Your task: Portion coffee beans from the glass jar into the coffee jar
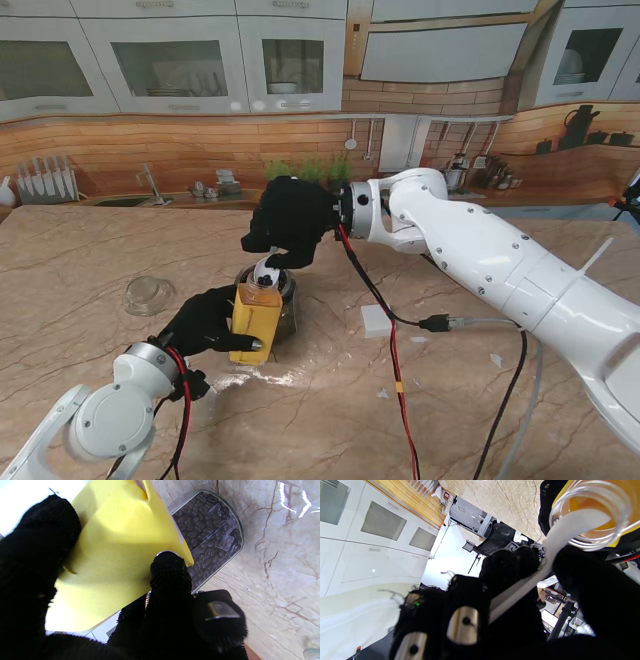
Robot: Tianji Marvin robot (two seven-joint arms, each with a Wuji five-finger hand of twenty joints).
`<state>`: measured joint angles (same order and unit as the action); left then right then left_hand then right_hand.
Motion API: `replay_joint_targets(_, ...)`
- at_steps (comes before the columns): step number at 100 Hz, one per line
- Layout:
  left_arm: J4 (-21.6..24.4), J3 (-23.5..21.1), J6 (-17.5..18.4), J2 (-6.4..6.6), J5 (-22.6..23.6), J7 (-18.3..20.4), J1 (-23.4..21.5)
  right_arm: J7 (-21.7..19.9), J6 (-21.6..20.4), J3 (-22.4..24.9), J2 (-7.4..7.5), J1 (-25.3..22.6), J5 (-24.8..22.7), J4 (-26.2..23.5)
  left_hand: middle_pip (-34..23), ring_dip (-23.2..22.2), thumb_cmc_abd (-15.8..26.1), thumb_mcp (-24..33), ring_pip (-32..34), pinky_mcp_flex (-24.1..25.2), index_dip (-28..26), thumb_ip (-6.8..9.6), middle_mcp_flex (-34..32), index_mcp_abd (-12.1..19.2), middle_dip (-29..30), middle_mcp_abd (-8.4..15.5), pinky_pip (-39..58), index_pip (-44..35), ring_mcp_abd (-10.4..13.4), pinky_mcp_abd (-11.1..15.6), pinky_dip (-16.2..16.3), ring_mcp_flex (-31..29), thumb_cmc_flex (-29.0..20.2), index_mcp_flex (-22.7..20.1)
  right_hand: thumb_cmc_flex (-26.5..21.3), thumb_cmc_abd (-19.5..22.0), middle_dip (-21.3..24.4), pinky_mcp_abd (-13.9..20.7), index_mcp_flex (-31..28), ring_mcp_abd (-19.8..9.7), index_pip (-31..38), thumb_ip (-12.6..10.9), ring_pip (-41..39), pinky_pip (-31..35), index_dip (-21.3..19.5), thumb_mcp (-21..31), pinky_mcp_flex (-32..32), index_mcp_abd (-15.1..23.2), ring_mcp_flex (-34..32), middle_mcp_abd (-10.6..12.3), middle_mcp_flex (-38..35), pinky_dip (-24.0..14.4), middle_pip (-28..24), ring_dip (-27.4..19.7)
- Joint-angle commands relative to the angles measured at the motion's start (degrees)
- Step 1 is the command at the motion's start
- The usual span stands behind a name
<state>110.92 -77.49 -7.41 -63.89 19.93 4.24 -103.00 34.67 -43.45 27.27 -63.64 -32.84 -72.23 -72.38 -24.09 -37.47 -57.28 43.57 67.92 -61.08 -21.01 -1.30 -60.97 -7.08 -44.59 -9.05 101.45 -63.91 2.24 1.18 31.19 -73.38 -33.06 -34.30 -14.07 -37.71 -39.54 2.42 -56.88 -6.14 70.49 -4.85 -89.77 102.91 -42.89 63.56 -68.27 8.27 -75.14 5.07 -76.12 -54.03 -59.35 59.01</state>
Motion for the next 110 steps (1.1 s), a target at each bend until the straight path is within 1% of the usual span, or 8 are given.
replay_joint_targets(1, 0.3, -0.2, -0.4, -0.07, -0.9, 0.3, -0.5, 1.3, 0.5, -0.8, -0.02, 1.2, -0.9, 0.4, -7.3, 0.3, 8.2, 24.2, -0.1, -0.8, -3.3, 12.4, -9.4, 10.3, -2.8, 4.5, 6.2, -10.7, -3.7, 1.7, 0.7, 0.3, -9.5, -9.0, -2.9, -2.4, 0.1, 16.4, 1.3, -8.3, 4.6, -2.1, -2.6, 15.5, 0.4, 4.6, -2.4, 0.4, -0.7, -1.8, -1.8, 0.0, -3.2, 0.8)
replay_joint_targets(9, 0.3, -0.2, -0.3, -0.11, -0.9, 0.1, -0.4, 1.8, 0.6, -1.5, -0.03, 1.6, -1.0, 0.7, -7.3, 0.3, 8.2, 24.2, -0.1, -0.8, -3.2, 12.38, -9.4, 10.2, -2.9, 4.5, 6.2, -10.7, -3.7, 1.7, 0.7, 0.3, -9.5, -9.0, -3.1, -2.6, 0.1, 16.4, 1.2, -8.3, 4.6, -2.2, -2.6, 15.4, 0.5, 4.6, -2.4, 0.3, -0.7, -2.0, -1.8, 0.0, -3.3, 0.8)
replay_joint_targets(17, 0.3, -0.3, -0.2, -0.14, -1.1, 0.0, -0.3, 4.3, 1.7, -3.3, 0.1, 2.5, -1.9, 1.1, -7.3, 0.3, 8.2, 24.2, 0.0, -0.8, -3.2, 12.38, -9.4, 10.3, -2.9, 4.5, 6.2, -10.7, -3.6, 1.7, 0.7, 0.3, -9.5, -9.1, -3.4, -2.5, 0.3, 16.4, 1.2, -8.2, 4.7, -2.4, -2.2, 15.3, 0.8, 4.5, -2.4, 0.1, -0.7, -2.1, -1.8, 0.1, -3.3, 0.6)
replay_joint_targets(31, 0.2, -0.3, -0.1, -0.15, -1.3, 0.0, -0.2, 5.8, 2.9, -4.6, -0.03, 3.1, -2.2, 1.5, -7.3, 0.4, 8.3, 24.2, 0.0, -0.8, -3.2, 12.34, -9.4, 10.3, -2.9, 4.6, 6.2, -10.7, -3.6, 1.6, 0.7, 0.3, -9.4, -9.0, -3.9, -2.4, 0.6, 16.6, 1.3, -8.0, 4.9, -4.0, -2.0, 15.2, 1.1, 3.5, -2.4, 0.0, -0.7, -2.2, -1.7, 0.3, -3.4, 0.3)
replay_joint_targets(49, 0.0, -0.3, -0.1, -0.2, -1.5, -0.1, -0.2, 8.7, 5.0, -5.8, 0.27, 3.7, -3.4, 1.4, -7.3, 0.4, 8.3, 24.3, 0.0, -0.8, -3.2, 12.37, -9.4, 10.2, -2.9, 4.5, 6.2, -10.7, -3.7, 1.6, 0.7, 0.3, -9.5, -9.0, -4.5, -1.9, 0.9, 16.7, 1.6, -7.9, 4.6, -5.0, -1.8, 14.5, 1.5, 2.1, -2.3, -0.4, -0.7, -2.3, -1.2, 0.6, -3.3, 0.2)
replay_joint_targets(72, 0.0, -0.3, -0.1, -0.24, -1.5, -0.3, -0.2, 9.8, 5.5, -6.2, 0.53, 4.1, -4.0, 1.2, -7.3, 0.4, 8.2, 24.3, 0.1, -0.8, -3.2, 12.35, -9.4, 10.2, -2.9, 4.6, 6.3, -10.7, -3.6, 1.8, 0.7, 0.3, -9.4, -9.0, -5.4, -4.3, 1.5, 16.7, 0.6, -6.4, 4.1, -6.7, -1.9, 14.4, 2.6, 1.7, -2.3, -0.2, -0.7, -3.0, -1.6, 0.8, -3.2, 0.0)
replay_joint_targets(86, -0.1, -0.5, -0.5, -0.27, -1.6, -0.3, 0.1, 10.6, 5.4, -6.3, 0.98, 4.3, -4.7, 1.0, -7.4, 0.3, 8.1, 24.5, 0.3, -0.8, -3.2, 12.53, -9.6, 10.2, -2.9, 4.4, 6.4, -10.7, -3.6, 1.7, 0.7, 0.3, -9.4, -9.2, -5.7, -4.5, 1.8, 16.5, -0.1, -5.8, 3.7, -7.4, -2.2, 14.5, 3.1, 1.2, -2.3, -0.2, -0.7, -3.2, -2.0, 1.0, -3.0, -0.1)
replay_joint_targets(110, 0.1, -1.6, -1.3, 0.43, -0.7, 3.0, 1.5, 10.3, 6.0, -5.7, 1.06, 3.5, -4.6, 0.7, -7.4, 0.3, 8.0, 24.6, 0.5, -0.8, -3.1, 12.68, -9.7, 10.0, -2.8, 4.3, 6.6, -10.7, -3.7, 1.6, 0.7, 0.3, -9.4, -9.3, -5.5, -4.4, 1.9, 16.5, -0.1, -5.8, 3.7, -8.0, -2.2, 14.5, 3.2, 1.0, -2.3, -0.2, -0.7, -3.1, -2.0, 1.1, -2.9, -0.1)
